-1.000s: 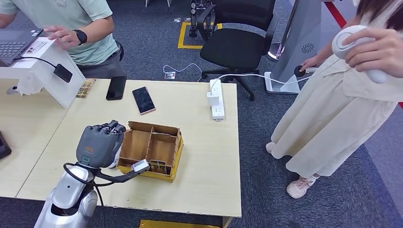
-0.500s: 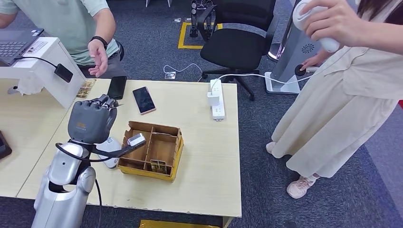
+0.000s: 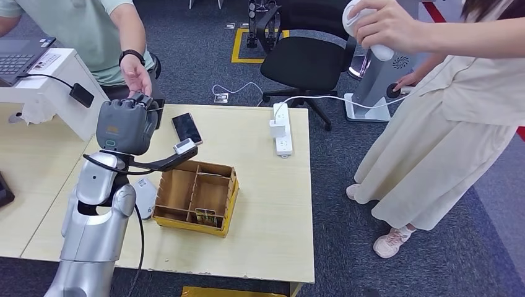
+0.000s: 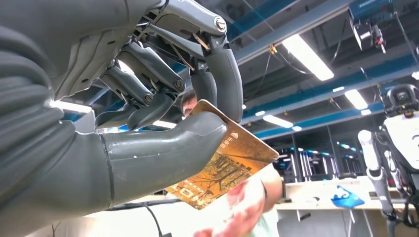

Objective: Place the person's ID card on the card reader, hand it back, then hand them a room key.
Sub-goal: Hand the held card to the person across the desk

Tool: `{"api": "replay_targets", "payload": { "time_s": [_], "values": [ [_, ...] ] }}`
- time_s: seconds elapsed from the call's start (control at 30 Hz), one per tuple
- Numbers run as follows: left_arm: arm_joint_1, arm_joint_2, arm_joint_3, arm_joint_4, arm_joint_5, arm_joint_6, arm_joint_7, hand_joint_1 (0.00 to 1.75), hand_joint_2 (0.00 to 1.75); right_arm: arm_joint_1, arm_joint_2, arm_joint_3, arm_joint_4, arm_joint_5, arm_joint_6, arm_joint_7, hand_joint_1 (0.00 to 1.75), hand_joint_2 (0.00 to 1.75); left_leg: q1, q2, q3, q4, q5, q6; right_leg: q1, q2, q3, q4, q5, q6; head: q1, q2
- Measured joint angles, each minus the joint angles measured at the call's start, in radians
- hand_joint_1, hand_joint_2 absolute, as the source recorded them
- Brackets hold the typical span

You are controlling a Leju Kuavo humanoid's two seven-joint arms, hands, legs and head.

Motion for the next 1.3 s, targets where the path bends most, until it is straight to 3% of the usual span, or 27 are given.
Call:
{"api": "replay_targets", "payload": {
  "time_s": [0.63,1.3],
  "values": [
    [-0.072,-0.05,0.0,0.142,-0.006,0.02,0.088,1.75,1.75,0.008,0.0,-0.007,0.019,0.001,0.0,-0.001,0.0,1.75,0.0,0.0,0.0,0.0,0.0,0.0,0.0,0.0,0.0,0.0,0.0,0.0,0.0,0.0],
    [-0.091,-0.04,0.0,0.186,-0.006,0.039,0.18,1.75,1.75,0.028,0.002,-0.055,0.018,0.025,0.005,-0.019,0.0,1.75,0.0,0.0,-0.001,0.0,0.0,0.0,0.0,0.0,0.0,0.0,0.0,0.0,0.0,0.0]
  ]
}}
